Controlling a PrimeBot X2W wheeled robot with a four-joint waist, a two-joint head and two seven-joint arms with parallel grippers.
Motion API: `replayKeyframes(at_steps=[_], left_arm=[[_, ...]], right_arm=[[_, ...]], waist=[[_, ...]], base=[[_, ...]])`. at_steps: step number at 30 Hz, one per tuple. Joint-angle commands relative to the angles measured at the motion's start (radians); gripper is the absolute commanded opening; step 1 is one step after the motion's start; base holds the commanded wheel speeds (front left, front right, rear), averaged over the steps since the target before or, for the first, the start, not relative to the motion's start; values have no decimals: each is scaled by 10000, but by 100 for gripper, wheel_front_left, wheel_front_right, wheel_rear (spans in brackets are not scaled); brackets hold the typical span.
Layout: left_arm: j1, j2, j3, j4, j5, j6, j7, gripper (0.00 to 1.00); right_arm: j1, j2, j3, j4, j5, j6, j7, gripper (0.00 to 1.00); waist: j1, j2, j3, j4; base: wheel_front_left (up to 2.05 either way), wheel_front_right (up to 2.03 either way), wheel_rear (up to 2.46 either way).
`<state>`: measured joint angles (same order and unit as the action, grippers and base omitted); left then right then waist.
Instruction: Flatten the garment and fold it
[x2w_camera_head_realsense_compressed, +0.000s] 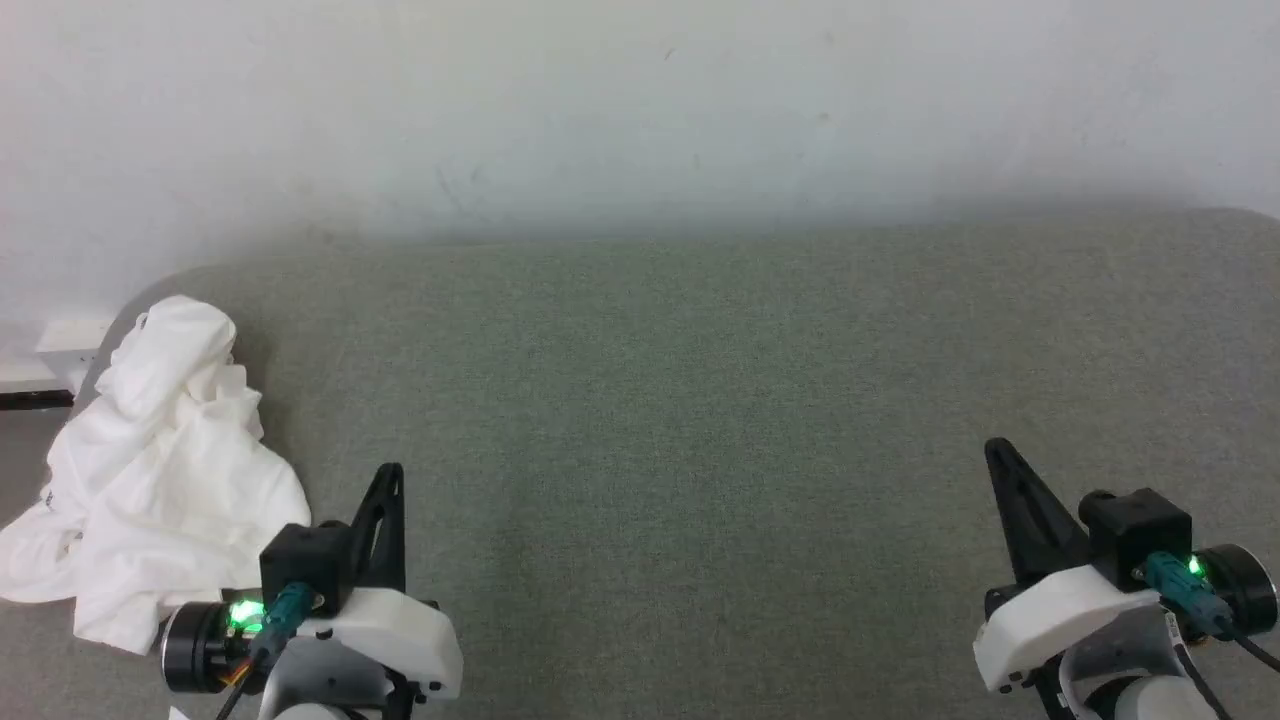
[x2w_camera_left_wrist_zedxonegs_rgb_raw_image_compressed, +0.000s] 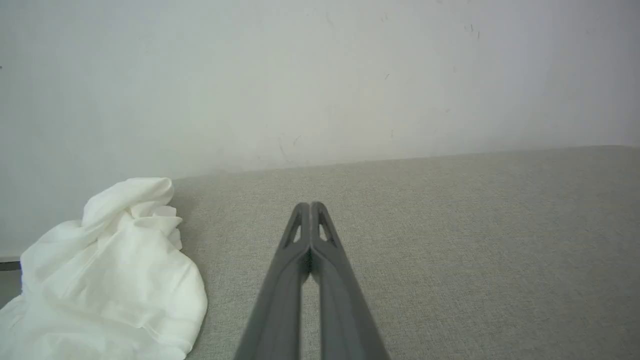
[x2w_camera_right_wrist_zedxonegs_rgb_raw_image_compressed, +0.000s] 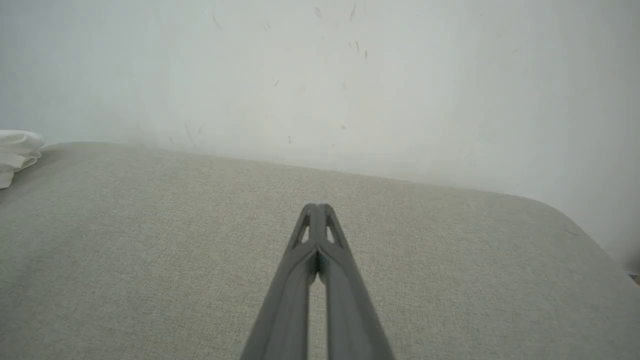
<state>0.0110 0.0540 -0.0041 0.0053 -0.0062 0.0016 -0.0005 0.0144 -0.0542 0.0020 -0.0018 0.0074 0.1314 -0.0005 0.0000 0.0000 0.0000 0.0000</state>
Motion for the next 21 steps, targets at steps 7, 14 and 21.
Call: replayKeyframes(at_steps=[7,14,21], left_arm=[[-110,-38,41,-53,62,-16,5,0],[-110,-38,41,-53,62,-16,5,0],[-110,-38,41,-53,62,-16,5,0]], right_arm=[[-144,40,-20,18,-74,-7,5,0],[-144,40,-20,18,-74,-7,5,0],[-144,40,-20,18,-74,-7,5,0]], waist=[[0,0,0,0],[0,0,0,0],[0,0,0,0]], base=[[0,0,0],[0,0,0],[0,0,0]])
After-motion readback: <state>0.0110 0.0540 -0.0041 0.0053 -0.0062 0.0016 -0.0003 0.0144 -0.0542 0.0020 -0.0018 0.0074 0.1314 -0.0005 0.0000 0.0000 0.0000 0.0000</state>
